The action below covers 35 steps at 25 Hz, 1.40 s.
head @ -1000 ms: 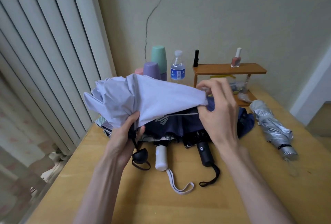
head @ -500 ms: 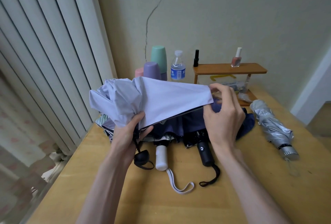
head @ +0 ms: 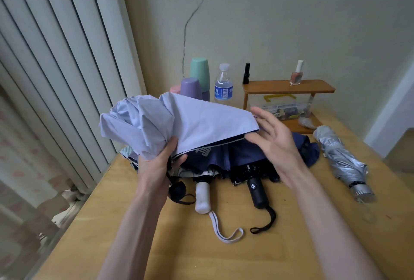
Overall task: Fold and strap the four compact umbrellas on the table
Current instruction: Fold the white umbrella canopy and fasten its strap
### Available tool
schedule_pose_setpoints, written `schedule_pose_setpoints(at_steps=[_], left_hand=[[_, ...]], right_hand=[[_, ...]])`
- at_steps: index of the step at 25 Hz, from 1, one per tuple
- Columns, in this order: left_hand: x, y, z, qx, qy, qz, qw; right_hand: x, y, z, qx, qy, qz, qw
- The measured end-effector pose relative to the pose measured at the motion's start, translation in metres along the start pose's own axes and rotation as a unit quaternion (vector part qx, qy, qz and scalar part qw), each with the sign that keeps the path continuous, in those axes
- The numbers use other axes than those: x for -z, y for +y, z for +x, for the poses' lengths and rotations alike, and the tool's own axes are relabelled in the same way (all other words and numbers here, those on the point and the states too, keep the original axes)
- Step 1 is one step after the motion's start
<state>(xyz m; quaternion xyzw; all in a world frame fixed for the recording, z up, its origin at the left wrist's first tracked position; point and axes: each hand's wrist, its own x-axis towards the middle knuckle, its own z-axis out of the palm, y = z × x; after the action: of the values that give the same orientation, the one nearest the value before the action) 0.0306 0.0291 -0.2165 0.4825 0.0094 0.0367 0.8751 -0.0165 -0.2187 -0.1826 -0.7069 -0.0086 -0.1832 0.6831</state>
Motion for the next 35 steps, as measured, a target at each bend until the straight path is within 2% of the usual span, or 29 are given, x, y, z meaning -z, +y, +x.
schedule_pose_setpoints(at_steps=[1, 3, 7, 11, 13, 16, 19, 22, 25, 27, 31, 33, 35], left_hand=[[0.003, 0.001, 0.0, -0.001, -0.008, 0.006, 1.0], [0.006, -0.001, 0.002, -0.001, -0.018, 0.019, 1.0], [0.005, -0.009, 0.004, 0.003, -0.029, 0.037, 0.999], [0.012, -0.008, 0.007, -0.025, -0.012, 0.04, 0.999], [0.018, -0.006, 0.008, -0.028, -0.016, 0.031, 0.999], [0.025, -0.002, 0.009, -0.034, -0.043, 0.058, 0.997], [0.027, -0.002, 0.008, -0.033, -0.068, 0.088, 0.993], [0.029, -0.003, 0.01, -0.031, -0.068, 0.109, 0.991], [0.03, -0.002, 0.011, -0.029, -0.062, 0.115, 0.991], [0.031, 0.0, 0.012, -0.031, -0.057, 0.115, 0.991], [0.026, -0.001, 0.014, -0.026, -0.036, 0.088, 0.995], [0.018, -0.002, 0.011, -0.031, -0.037, 0.081, 0.995], [0.015, -0.002, 0.01, -0.04, -0.035, 0.089, 0.995]], right_hand=[[0.002, -0.005, 0.0, -0.048, -0.042, 0.094, 0.993], [0.003, -0.012, 0.0, -0.101, -0.054, 0.151, 0.982], [-0.008, -0.005, 0.002, -0.112, 0.069, 0.05, 0.99], [0.009, -0.006, 0.002, -0.062, 0.169, 0.069, 0.981], [0.017, -0.01, 0.002, -0.014, 0.143, 0.03, 0.989], [0.01, -0.015, -0.001, -0.002, 0.007, -0.041, 0.999], [-0.002, -0.01, -0.001, 0.005, -0.067, -0.12, 0.991], [-0.002, -0.004, -0.001, 0.018, -0.11, -0.127, 0.986], [0.003, -0.009, -0.003, -0.014, -0.187, -0.164, 0.968], [0.011, -0.015, -0.004, -0.031, -0.188, -0.194, 0.962], [0.028, -0.023, 0.0, -0.006, -0.126, -0.233, 0.964], [0.026, -0.021, -0.001, 0.013, -0.1, -0.199, 0.975], [0.024, -0.017, -0.002, -0.013, -0.1, -0.143, 0.985]])
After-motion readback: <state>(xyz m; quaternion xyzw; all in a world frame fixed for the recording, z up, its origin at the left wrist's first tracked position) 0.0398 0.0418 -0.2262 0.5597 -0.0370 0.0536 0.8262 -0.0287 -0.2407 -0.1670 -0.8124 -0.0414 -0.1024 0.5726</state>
